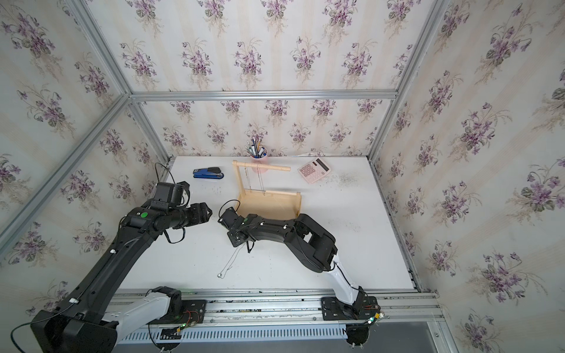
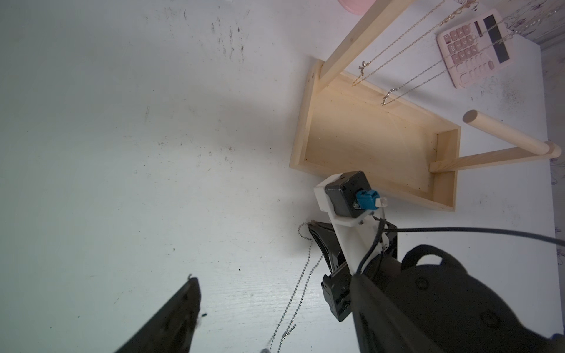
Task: Hang the necklace on the jewelry display stand
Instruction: Pick up the necklace from the center of the board.
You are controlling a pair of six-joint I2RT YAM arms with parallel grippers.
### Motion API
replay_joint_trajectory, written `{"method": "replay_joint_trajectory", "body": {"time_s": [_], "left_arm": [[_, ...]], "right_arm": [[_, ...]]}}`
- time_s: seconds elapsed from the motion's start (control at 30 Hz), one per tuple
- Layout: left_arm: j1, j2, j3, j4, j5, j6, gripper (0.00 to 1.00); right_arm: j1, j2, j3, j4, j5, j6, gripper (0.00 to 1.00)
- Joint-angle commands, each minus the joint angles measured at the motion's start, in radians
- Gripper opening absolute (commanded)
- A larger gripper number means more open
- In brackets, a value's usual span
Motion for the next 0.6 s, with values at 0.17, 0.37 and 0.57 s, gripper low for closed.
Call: {"method": "replay_joint_trajectory", "body": {"time_s": [0.17, 0.37, 0.57], "left_arm": [[0.002, -0.001, -0.001, 0.019, 0.024, -0.003, 0.79], [0.002, 0.012, -0.024, 0.037, 0.076, -0.01, 0.77], [0.001, 0.069, -0.084, 0.049, 0.101, -0.028, 0.77]], "right_arm": [[0.0, -0.111, 0.007, -0.183, 0.034, -0.02, 0.0], [0.002, -0.204, -0.017, -0.175, 0.034, -0.019, 0.0], [0.002, -0.209, -0.086, -0.149, 0.0, -0.005, 0.06]]}}
